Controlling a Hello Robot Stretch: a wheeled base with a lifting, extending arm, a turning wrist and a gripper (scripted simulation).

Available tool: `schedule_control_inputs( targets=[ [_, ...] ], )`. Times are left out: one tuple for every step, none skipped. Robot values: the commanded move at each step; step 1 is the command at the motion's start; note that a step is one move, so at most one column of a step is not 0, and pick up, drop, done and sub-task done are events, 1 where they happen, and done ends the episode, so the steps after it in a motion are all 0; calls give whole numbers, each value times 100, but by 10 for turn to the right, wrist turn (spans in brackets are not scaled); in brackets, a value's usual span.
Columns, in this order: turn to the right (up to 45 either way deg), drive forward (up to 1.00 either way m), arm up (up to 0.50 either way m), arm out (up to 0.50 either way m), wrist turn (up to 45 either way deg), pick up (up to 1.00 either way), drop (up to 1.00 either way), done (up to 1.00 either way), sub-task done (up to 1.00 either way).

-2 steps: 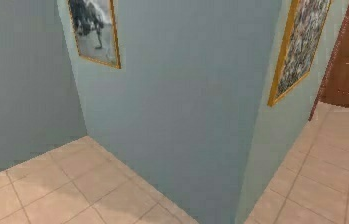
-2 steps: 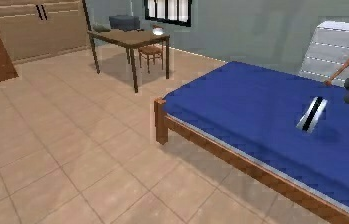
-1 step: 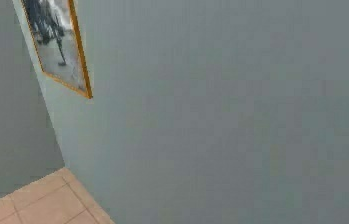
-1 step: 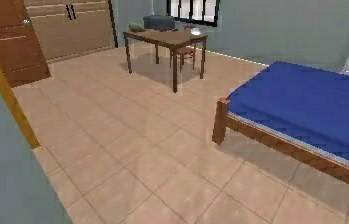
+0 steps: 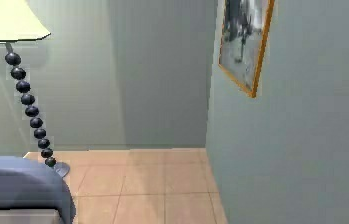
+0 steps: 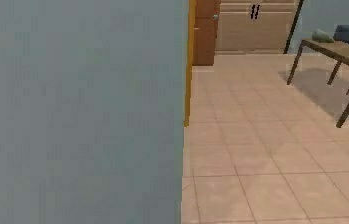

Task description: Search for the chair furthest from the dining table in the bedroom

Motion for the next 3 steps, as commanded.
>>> schedule_control_inputs(
  targets=[
    [-450, 0, 0, 0, 0, 0, 0, 0, 0],
    [-150, 0, 0, 0, 0, 0, 0, 0, 0],
    [0, 0, 0, 0, 0, 0, 0, 100, 0]
  ],
)
